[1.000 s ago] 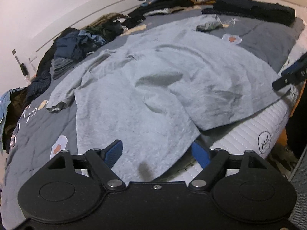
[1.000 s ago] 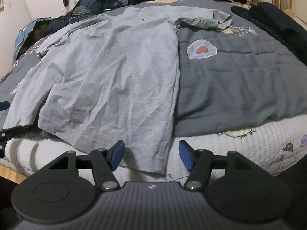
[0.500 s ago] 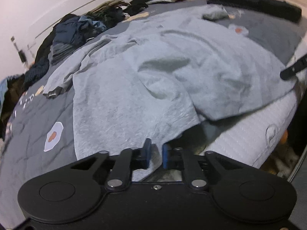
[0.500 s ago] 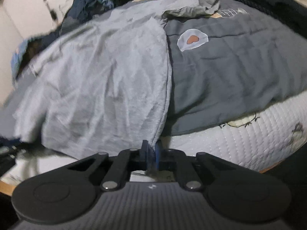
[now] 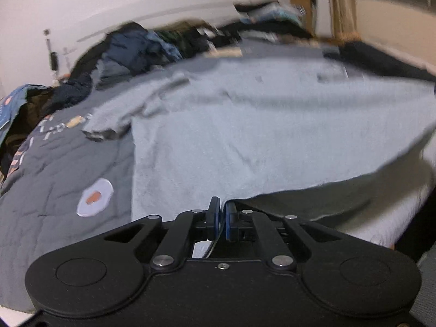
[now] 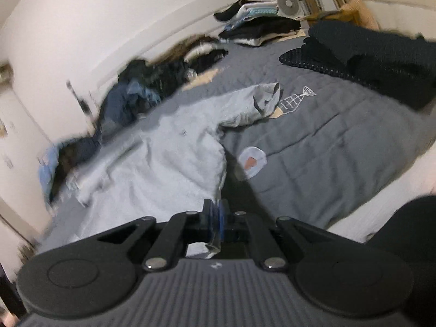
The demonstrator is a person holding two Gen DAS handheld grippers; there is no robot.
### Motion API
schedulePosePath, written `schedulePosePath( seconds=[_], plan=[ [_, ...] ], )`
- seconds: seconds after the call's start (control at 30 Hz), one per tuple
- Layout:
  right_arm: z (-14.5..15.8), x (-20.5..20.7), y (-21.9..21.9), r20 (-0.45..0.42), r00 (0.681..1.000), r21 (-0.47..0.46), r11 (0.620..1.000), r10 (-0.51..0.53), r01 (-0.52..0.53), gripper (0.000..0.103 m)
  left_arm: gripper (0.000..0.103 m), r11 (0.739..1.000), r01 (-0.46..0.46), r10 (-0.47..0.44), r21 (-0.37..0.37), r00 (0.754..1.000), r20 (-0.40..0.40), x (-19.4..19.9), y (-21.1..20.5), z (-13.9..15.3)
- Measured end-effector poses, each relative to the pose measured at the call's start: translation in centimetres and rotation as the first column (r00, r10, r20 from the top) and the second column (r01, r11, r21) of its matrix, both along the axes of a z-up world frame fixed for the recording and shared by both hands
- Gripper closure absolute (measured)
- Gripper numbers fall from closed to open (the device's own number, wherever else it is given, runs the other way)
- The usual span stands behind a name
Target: Fold clothes
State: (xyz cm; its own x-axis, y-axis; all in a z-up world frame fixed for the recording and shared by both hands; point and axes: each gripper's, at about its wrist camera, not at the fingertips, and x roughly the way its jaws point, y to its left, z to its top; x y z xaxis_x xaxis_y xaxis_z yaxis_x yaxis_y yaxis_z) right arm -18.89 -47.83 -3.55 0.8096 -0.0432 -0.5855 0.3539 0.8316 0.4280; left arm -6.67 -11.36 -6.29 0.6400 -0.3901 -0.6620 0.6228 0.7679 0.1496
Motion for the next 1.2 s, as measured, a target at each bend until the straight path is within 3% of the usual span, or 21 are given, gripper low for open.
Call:
schedulePosePath(
  seconds=[0.1, 0.17, 0.2, 0.23, 0.27, 0.37, 0.5, 0.6, 0.73, 0.87, 1.0, 1.03, 1.1, 1.13, 1.17, 1.2],
  plan=[
    [-1.5, 2.3, 1.9, -0.218, 0.974, -0.157, 0.982, 0.068, -0.104, 0.099, 0.093, 0.994, 0.043, -0.039, 0.096, 0.998, -0.042, -0.3, -0.9, -1.3],
    [-2.8, 3.1, 3.0, -0.306, 0.95, -0.239, 0.961, 0.062, -0.14, 0.098, 0.067, 0.992, 0.071, -0.064, 0.107, 0.996, -0.07, -0.6, -1.1, -1.6],
    [-3.4, 3.5, 3.5, -0.348, 0.936, -0.278, 0.947, 0.055, -0.159, 0.096, 0.058, 0.994, 0.081, -0.076, 0.077, 0.995, -0.069, -0.8, -0.8, -1.2],
    [-3.7, 3.6, 3.5, -0.357, 0.933, -0.276, 0.948, 0.052, -0.158, 0.096, 0.04, 0.995, 0.091, -0.088, 0.047, 0.994, -0.069, -1.0, -0.5, -0.8],
    [-3.7, 3.3, 3.4, -0.338, 0.939, -0.255, 0.955, 0.058, -0.151, 0.095, 0.035, 0.995, 0.101, -0.1, 0.014, 0.993, -0.068, -1.2, -0.3, -0.3],
    [-2.4, 2.8, 2.4, -0.257, 0.965, -0.215, 0.971, 0.05, -0.108, 0.09, 0.035, 0.983, 0.113, -0.122, -0.147, 0.991, -0.056, -1.3, 1.2, 1.7],
    [-0.6, 2.7, 1.6, -0.161, 0.987, -0.195, 0.979, 0.025, -0.057, 0.074, 0.034, 0.967, -0.056, 0.034, -0.248, 0.995, -0.09, 1.0, 3.3, 2.8],
    [-0.6, 3.5, 1.5, -0.126, 0.992, -0.17, 0.984, 0.029, -0.05, 0.068, 0.034, 0.954, -0.24, 0.211, -0.181, 0.963, -0.166, 4.1, 5.4, 1.8],
    [-1.9, 4.7, 1.9, -0.079, 0.995, -0.095, 0.993, 0.056, -0.064, 0.065, 0.036, 0.92, -0.383, 0.355, -0.081, 0.904, -0.239, 6.7, 7.9, -0.3],
    [-4.1, 6.0, 2.7, -0.108, 0.989, -0.02, 0.994, 0.106, -0.108, 0.063, 0.036, 0.936, -0.351, 0.327, -0.036, 0.901, -0.285, 6.5, 8.8, -1.6],
    [-5.7, 7.4, 3.6, -0.217, 0.974, -0.11, 0.989, 0.071, -0.097, 0.063, 0.039, 0.949, -0.315, 0.292, -0.022, 0.9, -0.325, 6.0, 9.4, -2.8],
    [-5.9, 7.6, 3.7, -0.234, 0.971, -0.127, 0.989, 0.05, -0.081, 0.063, 0.047, 0.95, -0.31, 0.285, -0.022, 0.898, -0.335, 5.9, 9.5, -3.1],
    [-6.0, 7.8, 3.7, -0.234, 0.971, -0.136, 0.988, 0.044, -0.078, 0.063, 0.05, 0.954, -0.3, 0.272, -0.025, 0.894, -0.355, 5.8, 9.7, -3.6],
    [-6.0, 7.9, 3.7, -0.234, 0.971, -0.14, 0.987, 0.042, -0.076, 0.063, 0.058, 0.954, -0.298, 0.267, -0.031, 0.893, -0.362, 5.9, 9.7, -3.7],
    [-6.0, 8.0, 3.8, -0.23, 0.972, -0.14, 0.987, 0.045, -0.079, 0.063, 0.073, 0.954, -0.297, 0.263, -0.038, 0.891, -0.37, 6.0, 9.6, -3.8],
    [-6.1, 8.1, 3.9, -0.23, 0.972, -0.14, 0.987, 0.047, -0.081, 0.063, 0.078, 0.954, -0.296, 0.258, -0.044, 0.89, -0.377, 6.1, 9.6, -3.9]
  ],
)
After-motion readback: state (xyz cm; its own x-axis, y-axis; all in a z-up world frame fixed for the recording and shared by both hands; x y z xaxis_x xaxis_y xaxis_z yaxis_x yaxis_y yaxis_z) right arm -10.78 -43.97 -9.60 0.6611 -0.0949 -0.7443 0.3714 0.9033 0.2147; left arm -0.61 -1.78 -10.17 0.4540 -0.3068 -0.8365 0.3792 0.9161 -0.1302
